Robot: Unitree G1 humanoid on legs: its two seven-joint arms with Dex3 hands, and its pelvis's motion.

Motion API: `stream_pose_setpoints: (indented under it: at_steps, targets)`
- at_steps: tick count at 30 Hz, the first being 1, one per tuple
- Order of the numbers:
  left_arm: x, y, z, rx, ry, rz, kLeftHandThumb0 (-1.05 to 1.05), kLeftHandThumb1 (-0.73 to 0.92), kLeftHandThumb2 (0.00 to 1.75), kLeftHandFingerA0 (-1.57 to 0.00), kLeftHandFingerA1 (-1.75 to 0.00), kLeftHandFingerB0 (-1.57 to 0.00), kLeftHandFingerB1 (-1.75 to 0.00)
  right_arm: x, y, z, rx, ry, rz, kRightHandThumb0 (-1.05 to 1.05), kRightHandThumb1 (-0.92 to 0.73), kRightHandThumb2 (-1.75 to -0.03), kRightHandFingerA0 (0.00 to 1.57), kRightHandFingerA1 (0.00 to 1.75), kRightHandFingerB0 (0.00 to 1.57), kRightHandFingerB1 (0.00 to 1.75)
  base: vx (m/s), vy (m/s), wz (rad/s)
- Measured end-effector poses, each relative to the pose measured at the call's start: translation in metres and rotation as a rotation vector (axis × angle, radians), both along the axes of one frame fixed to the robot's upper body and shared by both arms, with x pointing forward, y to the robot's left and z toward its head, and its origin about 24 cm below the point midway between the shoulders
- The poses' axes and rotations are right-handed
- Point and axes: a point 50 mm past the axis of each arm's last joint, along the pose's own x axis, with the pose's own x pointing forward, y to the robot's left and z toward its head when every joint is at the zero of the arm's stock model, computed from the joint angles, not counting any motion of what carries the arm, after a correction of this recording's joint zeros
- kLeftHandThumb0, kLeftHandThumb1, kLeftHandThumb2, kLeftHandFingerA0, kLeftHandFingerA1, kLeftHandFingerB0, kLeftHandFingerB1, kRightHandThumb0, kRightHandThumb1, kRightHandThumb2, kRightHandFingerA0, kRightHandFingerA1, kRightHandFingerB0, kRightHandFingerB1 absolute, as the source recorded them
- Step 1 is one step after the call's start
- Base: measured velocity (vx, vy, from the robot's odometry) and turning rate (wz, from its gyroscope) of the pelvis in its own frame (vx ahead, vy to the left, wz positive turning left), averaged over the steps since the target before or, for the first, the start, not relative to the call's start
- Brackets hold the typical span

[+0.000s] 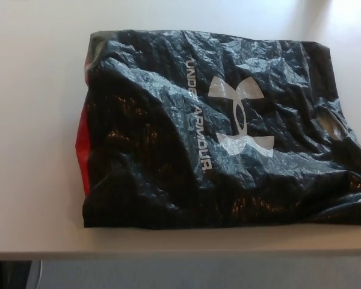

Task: A plastic bag is kept in the middle of the desk and the robot uses both its hands to grab the bag from the left and right and brings its hands close together to compress the bag

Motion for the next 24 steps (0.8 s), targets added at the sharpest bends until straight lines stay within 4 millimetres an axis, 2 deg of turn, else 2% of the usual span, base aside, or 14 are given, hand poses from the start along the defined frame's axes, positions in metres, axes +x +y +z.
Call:
stream_pose_setpoints:
  at_steps: [8, 17, 18, 20, 21, 23, 24]
  targets:
    - [0.003, 0.009, 0.027, 0.017, -0.196, -0.007, -0.38, 0.48, 1.07, -0.03, -0.48, 0.0, -0.48, 0.008, -0.003, 0.024, 0.011, -0.167, 0.044, -0.67, -0.74, -1.06, 0.0, 0.32, 0.03, 0.24, 0.0, 0.0, 0.0]
    - [0.001, 0.014, 0.048, 0.024, -0.38, -0.018, -0.36, 0.53, 1.09, -0.04, -0.49, 0.0, -0.48, 0.008, -0.007, 0.046, 0.006, -0.312, 0.104, -0.66, -0.76, -1.06, 0.0, 0.33, 0.01, 0.24, 0.0, 0.0, 0.0]
    - [0.001, 0.014, 0.05, 0.027, -0.398, -0.022, -0.36, 0.55, 1.1, -0.04, -0.48, 0.0, -0.47, 0.007, -0.008, 0.048, 0.001, -0.324, 0.112, -0.55, -0.9, -0.73, 0.07, 0.24, 0.05, 0.16, 0.0, 0.0, 0.0]
    - [0.001, 0.014, 0.052, 0.033, -0.422, -0.029, -0.35, 0.54, 1.1, -0.05, -0.48, -0.01, -0.47, 0.006, -0.01, 0.051, -0.008, -0.343, 0.123, -0.54, -0.91, -0.73, 0.07, 0.24, 0.05, 0.16, 0.0, 0.0, 0.0]
    - [0.0, 0.015, 0.054, 0.04, -0.442, -0.033, -0.36, 0.53, 1.1, -0.04, -0.48, 0.0, -0.47, 0.006, -0.011, 0.054, -0.014, -0.358, 0.133, -0.66, -0.73, -1.04, 0.0, 0.34, 0.04, 0.26, 0.0, 0.0, 0.0]
    - [0.0, 0.015, 0.057, 0.05, -0.462, -0.035, -0.36, 0.54, 1.1, -0.03, -0.48, 0.0, -0.48, 0.006, -0.011, 0.056, -0.02, -0.373, 0.144, -0.71, -0.75, -1.06, 0.04, 0.33, 0.03, 0.24, 0.0, 0.0, 0.0]
    - [-0.001, 0.016, 0.058, 0.059, -0.477, -0.038, -0.36, 0.53, 1.1, -0.03, -0.48, 0.0, -0.47, 0.007, -0.012, 0.058, -0.024, -0.383, 0.151, -0.65, -0.75, -1.09, 0.01, 0.35, 0.0, 0.27, 0.0, 0.0, 0.0]
